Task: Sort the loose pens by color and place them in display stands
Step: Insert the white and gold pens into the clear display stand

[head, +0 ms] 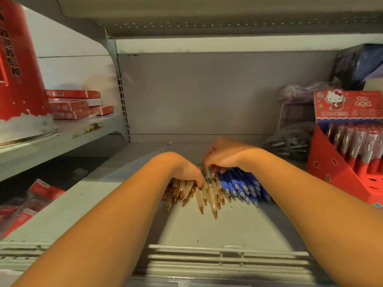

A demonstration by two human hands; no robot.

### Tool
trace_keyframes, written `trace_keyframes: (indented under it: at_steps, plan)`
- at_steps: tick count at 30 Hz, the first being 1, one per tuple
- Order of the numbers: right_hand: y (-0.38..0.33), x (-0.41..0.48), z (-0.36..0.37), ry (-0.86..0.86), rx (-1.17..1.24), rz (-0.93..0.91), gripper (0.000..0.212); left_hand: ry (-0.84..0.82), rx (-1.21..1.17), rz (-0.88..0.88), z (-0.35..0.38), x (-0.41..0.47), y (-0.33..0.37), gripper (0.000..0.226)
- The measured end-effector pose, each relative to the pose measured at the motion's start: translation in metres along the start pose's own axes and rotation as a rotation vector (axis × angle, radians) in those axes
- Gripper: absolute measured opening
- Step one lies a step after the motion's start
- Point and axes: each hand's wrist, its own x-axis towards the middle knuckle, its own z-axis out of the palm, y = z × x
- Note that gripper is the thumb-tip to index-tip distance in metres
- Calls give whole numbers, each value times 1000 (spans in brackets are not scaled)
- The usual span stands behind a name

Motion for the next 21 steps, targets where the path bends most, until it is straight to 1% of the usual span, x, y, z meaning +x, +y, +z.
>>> trace_keyframes:
  at_steps: [5,8,10,12,15,18,21]
  plan:
    - [-1,-1,0,6,70,35,13,-6,67,-11,3,-4,11,29]
    - [2,-1,0,-16,255,83,13,-7,111,-9,3,-3,12,28]
    - [3,-2,0,-37,380,99,12,20,115,-13,4,-1,12,30]
    - [3,-4,1,-43,448,107,8,57,87,-12,6,2,10,35]
    - [3,-6,0,-1,495,112,6,81,57,-24,8,6,4,42]
    - [4,-6,-2,58,587,112,10,61,51,-50,4,8,-1,38]
    - [3,-6,-1,86,609,113,12,6,67,-55,1,8,-3,33]
